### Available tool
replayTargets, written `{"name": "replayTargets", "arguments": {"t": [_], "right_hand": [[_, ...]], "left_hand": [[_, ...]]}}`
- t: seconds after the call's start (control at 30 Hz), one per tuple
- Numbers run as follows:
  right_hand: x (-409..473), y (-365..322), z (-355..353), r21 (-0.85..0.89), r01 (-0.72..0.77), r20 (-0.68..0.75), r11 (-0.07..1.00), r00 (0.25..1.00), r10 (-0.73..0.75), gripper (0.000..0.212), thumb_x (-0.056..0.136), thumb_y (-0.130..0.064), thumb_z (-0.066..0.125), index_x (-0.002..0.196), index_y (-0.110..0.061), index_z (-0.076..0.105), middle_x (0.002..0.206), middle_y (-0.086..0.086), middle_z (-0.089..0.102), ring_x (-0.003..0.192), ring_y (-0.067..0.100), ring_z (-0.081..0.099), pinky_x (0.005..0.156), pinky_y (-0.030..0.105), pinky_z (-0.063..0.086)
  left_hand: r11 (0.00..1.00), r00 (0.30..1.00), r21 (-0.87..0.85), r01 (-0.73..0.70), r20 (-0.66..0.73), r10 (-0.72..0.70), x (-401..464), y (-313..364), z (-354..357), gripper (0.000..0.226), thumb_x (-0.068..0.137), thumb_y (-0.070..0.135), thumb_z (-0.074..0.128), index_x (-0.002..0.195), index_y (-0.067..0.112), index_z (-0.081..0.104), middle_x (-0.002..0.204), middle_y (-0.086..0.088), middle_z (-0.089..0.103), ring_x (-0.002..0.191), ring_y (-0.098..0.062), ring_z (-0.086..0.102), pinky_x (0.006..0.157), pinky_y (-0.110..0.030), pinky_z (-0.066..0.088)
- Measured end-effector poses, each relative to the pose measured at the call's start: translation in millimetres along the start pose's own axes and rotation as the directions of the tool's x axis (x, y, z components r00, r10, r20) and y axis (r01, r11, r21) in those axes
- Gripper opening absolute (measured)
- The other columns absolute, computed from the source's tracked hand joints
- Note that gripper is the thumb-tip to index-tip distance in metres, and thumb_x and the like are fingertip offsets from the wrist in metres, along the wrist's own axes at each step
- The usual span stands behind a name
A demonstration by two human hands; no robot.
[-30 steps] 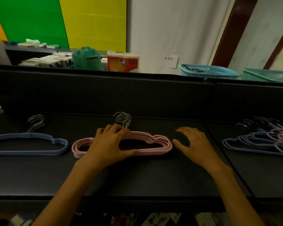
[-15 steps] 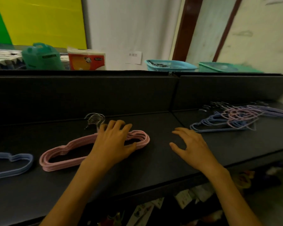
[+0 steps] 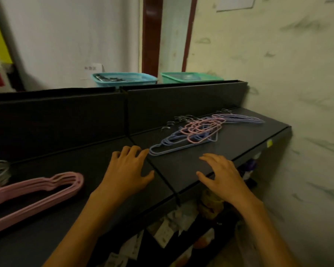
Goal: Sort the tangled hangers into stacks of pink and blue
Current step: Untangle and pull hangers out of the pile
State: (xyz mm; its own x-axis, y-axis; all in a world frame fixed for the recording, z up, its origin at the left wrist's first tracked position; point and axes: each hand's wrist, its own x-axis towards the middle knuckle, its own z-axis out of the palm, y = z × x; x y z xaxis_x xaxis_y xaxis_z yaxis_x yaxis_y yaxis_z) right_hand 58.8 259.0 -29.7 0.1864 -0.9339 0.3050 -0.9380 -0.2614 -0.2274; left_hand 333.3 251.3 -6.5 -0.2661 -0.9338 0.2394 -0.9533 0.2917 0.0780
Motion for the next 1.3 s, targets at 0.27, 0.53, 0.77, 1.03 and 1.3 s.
{"name": "replayTargets", "arguments": {"t": [0.27,0.53,0.77,1.03,1.3], "right_hand": [[-6,143,-37,-0.040,-0.058,-0.046,0.998,0.997,0.056,0.054,0.089,-0.053,0.050,0.136,-0.028,0.043,0.141,-0.010,0.041,0.131,0.011,0.034,0.108,0.032,0.026],[1,260,-52,-0.021,-0.083,-0.038,0.996,0.996,0.082,0.053,0.087,-0.053,0.051,0.133,-0.027,0.047,0.136,-0.008,0.047,0.126,0.011,0.039,0.104,0.032,0.031],[45,321,-44,0.027,-0.081,0.001,0.996,0.997,0.081,0.052,0.088,-0.051,0.052,0.135,-0.030,0.043,0.139,-0.010,0.044,0.130,0.011,0.035,0.109,0.034,0.028],[142,377,-28,0.037,-0.008,0.050,0.999,0.999,0.006,0.053,0.088,-0.049,0.054,0.135,-0.027,0.044,0.140,-0.008,0.043,0.131,0.012,0.036,0.110,0.035,0.027],[256,412,-14,0.077,0.044,0.075,0.996,0.996,-0.050,0.058,0.087,-0.047,0.058,0.137,-0.024,0.041,0.142,-0.002,0.042,0.132,0.017,0.036,0.112,0.036,0.028]], "left_hand": [[0.998,0.998,0.002,-0.064,-0.007,0.064,77,121,30,0.074,0.085,0.064,0.043,0.146,0.029,0.023,0.146,0.001,0.031,0.133,-0.023,0.027,0.108,-0.043,0.025],[0.998,0.998,0.022,-0.058,-0.017,0.058,140,208,57,0.073,0.087,0.064,0.043,0.147,0.027,0.022,0.147,0.000,0.029,0.134,-0.024,0.026,0.109,-0.044,0.023],[1.000,1.000,0.027,0.000,-0.001,0.000,202,233,78,0.074,0.084,0.065,0.045,0.146,0.029,0.023,0.148,-0.001,0.028,0.136,-0.023,0.023,0.111,-0.045,0.020],[0.988,0.993,0.106,0.115,-0.030,-0.112,286,235,100,0.075,0.085,0.063,0.044,0.147,0.028,0.020,0.151,-0.003,0.024,0.139,-0.025,0.018,0.113,-0.048,0.015],[0.973,0.976,0.098,0.210,0.030,-0.214,348,225,115,0.075,0.085,0.067,0.041,0.146,0.027,0.022,0.150,-0.003,0.026,0.137,-0.024,0.022,0.113,-0.047,0.019]]}}
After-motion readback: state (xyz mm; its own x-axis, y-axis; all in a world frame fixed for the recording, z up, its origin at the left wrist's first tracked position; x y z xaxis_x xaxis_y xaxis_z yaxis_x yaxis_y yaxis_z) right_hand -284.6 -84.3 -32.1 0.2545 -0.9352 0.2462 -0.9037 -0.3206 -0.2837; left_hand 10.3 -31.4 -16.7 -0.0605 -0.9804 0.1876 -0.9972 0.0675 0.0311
